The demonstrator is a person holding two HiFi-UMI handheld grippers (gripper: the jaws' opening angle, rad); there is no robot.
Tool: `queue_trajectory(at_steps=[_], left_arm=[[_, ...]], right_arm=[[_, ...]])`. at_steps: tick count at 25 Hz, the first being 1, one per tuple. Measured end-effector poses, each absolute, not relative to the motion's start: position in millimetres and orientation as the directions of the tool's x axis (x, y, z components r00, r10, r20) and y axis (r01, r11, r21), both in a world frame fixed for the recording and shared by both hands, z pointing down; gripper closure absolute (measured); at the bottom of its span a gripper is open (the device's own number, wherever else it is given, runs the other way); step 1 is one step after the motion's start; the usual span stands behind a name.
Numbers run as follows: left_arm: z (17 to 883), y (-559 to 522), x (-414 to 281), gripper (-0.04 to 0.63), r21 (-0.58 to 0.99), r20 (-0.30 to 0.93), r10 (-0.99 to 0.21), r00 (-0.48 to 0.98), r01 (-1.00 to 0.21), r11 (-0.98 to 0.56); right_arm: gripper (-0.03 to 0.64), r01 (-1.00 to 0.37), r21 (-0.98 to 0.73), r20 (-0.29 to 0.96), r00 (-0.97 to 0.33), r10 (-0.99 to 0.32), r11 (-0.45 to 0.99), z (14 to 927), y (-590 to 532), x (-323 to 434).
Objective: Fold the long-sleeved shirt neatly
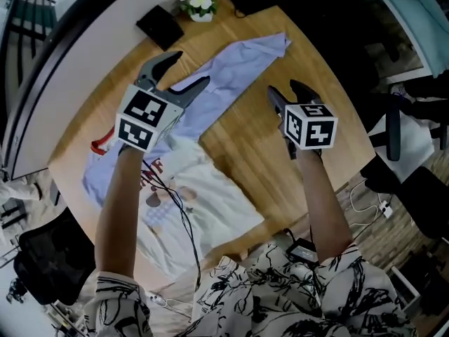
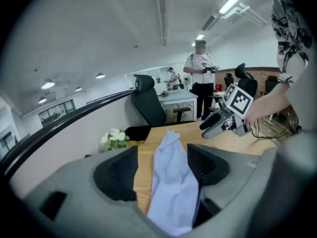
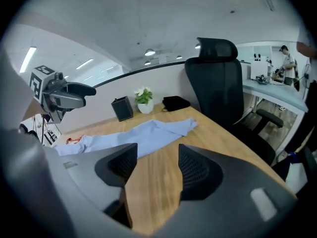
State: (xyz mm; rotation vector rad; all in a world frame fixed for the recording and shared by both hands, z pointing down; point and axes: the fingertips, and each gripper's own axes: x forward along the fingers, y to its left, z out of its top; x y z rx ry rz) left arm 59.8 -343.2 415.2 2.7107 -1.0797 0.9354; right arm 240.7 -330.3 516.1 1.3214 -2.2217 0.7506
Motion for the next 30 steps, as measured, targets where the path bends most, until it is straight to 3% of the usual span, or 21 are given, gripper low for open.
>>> queue_trajectory(at_steps=[8,13,17,18,19,20,25,30], left_arm=[[491.7,-403.9,212.7,0.284,-0.207,0.687,-0.404,0.604,-0.371,-0.905],[552.6,-429.7,258.9,0.318,-0.184,0.777,-0.325,0.54,-0.298,-0.937],[585.2,-445.2,272.1,0.376,-0.167,0.824,-0.288,0.487,-0.277,-0.946],[590.4,-447.9,272.1,0.421,-0.166,0.831,-0.283,0.478,-0.273,-0.948],[591.4,-450.8,271.7,0.523,-0.166,0.829,-0.287,0.479,-0.28,-0.946],[587.6,-454.6,271.4,0.579,-0.164,0.816,-0.3,0.494,-0.3,-0.94],[538.2,-476.2,260.6,0.581,-0.033,0.676,-0.372,0.636,-0.478,-0.878],[471.6,-466.4,251.4,0.581,0.024,0.556,-0.362,0.748,-0.45,-0.893]], right_arm=[[0.339,-0.915,-0.217,0.558,-0.402,-0.726,0.34,522.0,-358.7,323.5],[0.304,-0.886,-0.255,0.508,-0.463,-0.726,0.387,524.4,-373.9,336.6],[0.288,-0.868,-0.224,0.529,-0.49,-0.693,0.444,534.8,-380.3,336.2],[0.287,-0.864,-0.217,0.534,-0.495,-0.686,0.454,537.0,-382.2,335.4],[0.287,-0.861,-0.214,0.538,-0.499,-0.679,0.462,538.9,-384.0,334.4],[0.287,-0.858,-0.214,0.541,-0.503,-0.674,0.468,540.6,-386.1,333.2],[0.288,-0.842,-0.304,0.513,-0.539,-0.668,0.446,543.6,-407.3,318.7],[0.288,-0.829,-0.356,0.491,-0.559,-0.668,0.431,548.1,-438.1,301.2]])
